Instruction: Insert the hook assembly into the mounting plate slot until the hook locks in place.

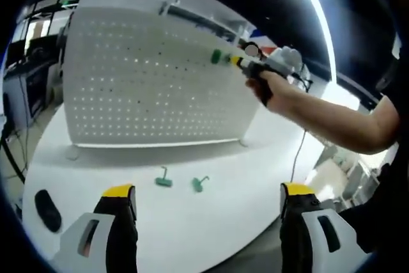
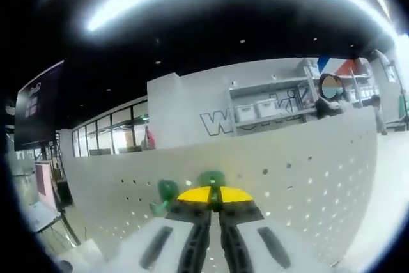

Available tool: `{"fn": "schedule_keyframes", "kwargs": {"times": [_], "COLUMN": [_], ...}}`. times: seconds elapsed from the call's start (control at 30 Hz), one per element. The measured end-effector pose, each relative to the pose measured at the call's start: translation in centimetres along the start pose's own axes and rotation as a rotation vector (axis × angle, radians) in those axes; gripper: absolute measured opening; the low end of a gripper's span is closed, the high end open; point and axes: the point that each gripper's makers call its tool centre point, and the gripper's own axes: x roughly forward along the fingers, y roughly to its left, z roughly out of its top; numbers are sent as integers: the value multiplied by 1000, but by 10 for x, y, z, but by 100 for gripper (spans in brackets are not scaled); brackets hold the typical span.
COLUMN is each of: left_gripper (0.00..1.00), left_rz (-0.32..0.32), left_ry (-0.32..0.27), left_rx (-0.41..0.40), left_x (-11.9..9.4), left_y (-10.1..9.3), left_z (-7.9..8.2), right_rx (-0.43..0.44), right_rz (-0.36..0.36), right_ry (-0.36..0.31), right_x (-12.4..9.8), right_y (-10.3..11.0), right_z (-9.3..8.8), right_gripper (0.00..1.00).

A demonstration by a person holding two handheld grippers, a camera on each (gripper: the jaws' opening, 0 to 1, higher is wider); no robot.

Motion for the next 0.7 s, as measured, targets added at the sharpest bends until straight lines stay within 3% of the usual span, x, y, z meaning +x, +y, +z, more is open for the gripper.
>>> {"fn": "schedule_keyframes", "kwargs": {"times": [0.6, 0.7], "left_gripper": [93, 93], "left_rz": [-12, -2], "left_ry": [4, -3], "left_rx": [13, 9], "left_x": [0, -3], "left_y": [-2, 2], "left_z": [2, 2], "right_rx": [14, 55], "right_rz": [-35, -32], "right_ry": [-34, -54], "right_x": [-3, -6], "right_y": [0, -1], "right_z": [-1, -1], "right_gripper": [1, 1]}}
